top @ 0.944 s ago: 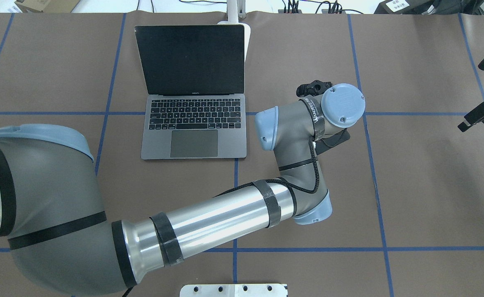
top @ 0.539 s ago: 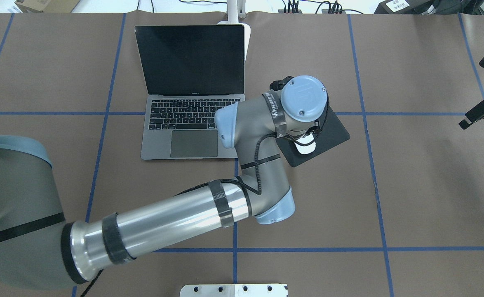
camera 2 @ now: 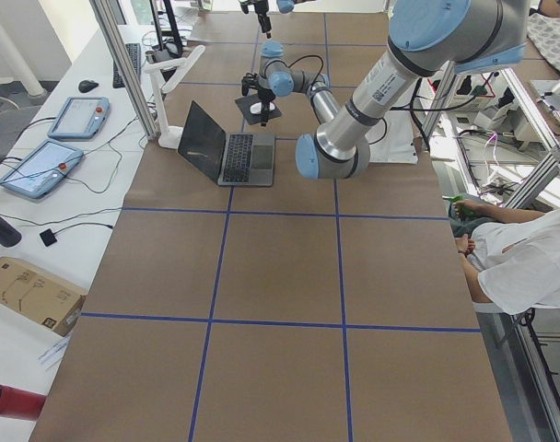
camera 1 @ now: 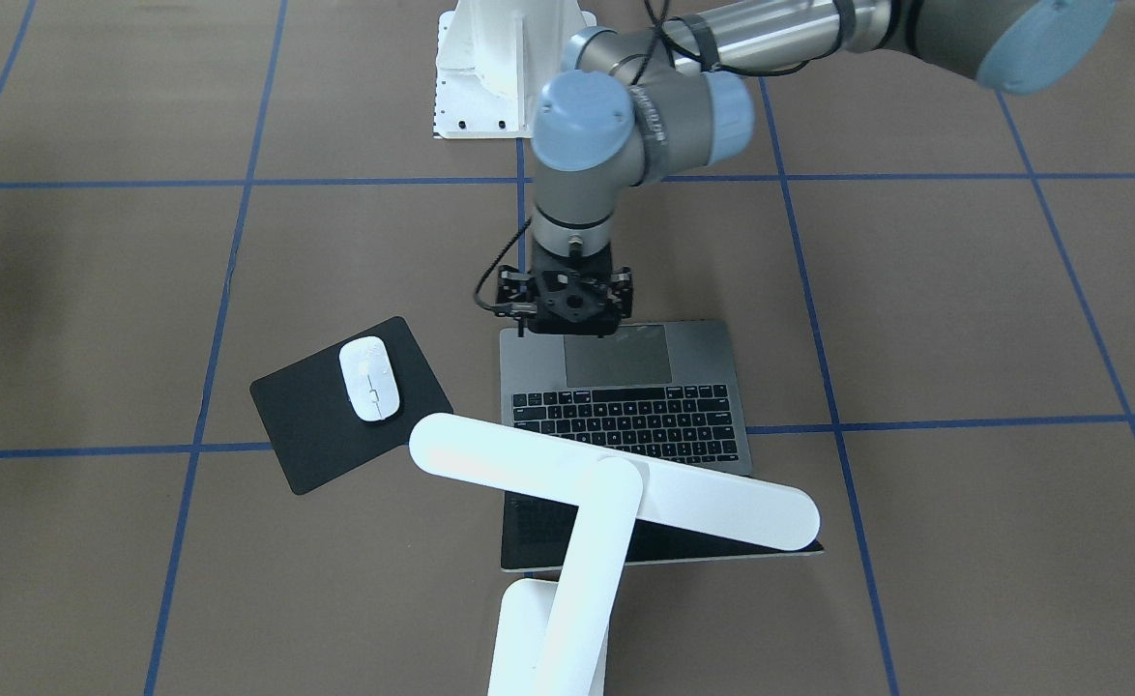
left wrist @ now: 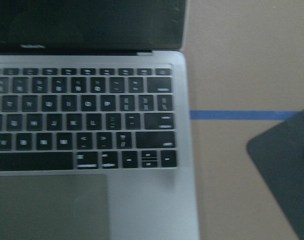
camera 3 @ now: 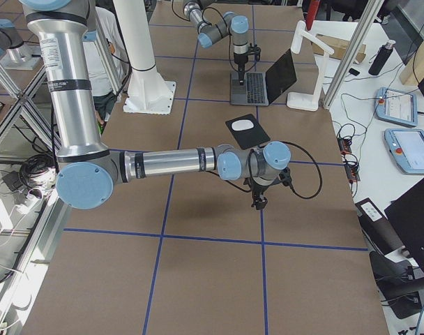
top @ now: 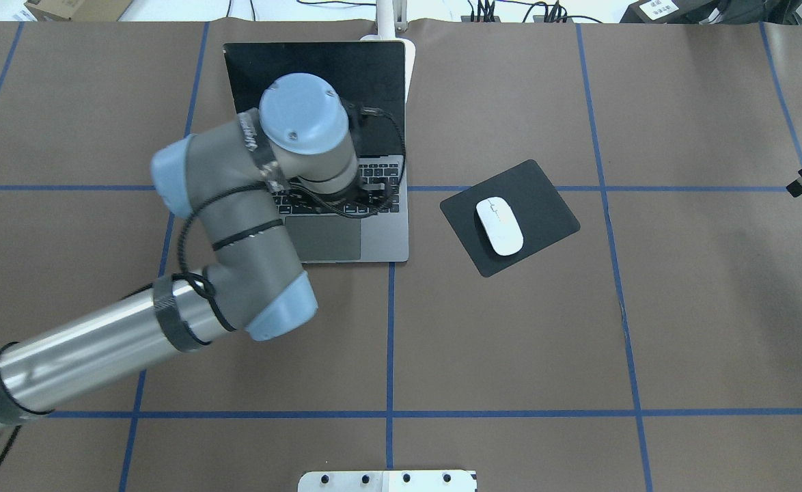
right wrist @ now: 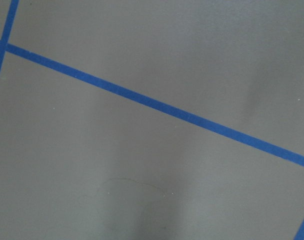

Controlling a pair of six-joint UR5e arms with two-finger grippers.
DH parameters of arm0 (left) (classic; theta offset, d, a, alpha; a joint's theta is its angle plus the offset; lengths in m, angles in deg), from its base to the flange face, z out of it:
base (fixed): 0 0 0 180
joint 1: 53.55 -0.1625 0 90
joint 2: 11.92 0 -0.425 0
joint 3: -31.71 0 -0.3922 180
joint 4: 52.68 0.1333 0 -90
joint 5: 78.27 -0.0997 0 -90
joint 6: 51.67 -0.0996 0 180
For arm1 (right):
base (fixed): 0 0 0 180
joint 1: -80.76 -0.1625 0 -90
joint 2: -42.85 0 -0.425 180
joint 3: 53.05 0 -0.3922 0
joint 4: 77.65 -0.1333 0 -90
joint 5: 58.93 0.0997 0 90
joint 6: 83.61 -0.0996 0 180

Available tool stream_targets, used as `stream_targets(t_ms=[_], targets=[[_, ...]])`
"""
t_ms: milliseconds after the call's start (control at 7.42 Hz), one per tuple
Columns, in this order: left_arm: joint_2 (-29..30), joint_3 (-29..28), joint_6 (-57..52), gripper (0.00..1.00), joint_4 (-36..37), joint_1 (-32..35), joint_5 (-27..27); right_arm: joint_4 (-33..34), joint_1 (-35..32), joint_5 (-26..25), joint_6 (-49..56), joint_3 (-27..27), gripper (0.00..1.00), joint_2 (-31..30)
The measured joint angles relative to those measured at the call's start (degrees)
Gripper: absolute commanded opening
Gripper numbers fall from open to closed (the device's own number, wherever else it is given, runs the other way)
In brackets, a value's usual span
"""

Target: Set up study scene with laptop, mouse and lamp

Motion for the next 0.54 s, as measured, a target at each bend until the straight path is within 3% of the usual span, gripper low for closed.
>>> stream_targets(t_ms=[539], targets=[[-18.05, 10.42, -25.84, 0.99, 4.09, 15.5, 11.9, 0.01, -4.04, -0.18, -0.1, -1.2, 0.98, -1.93]])
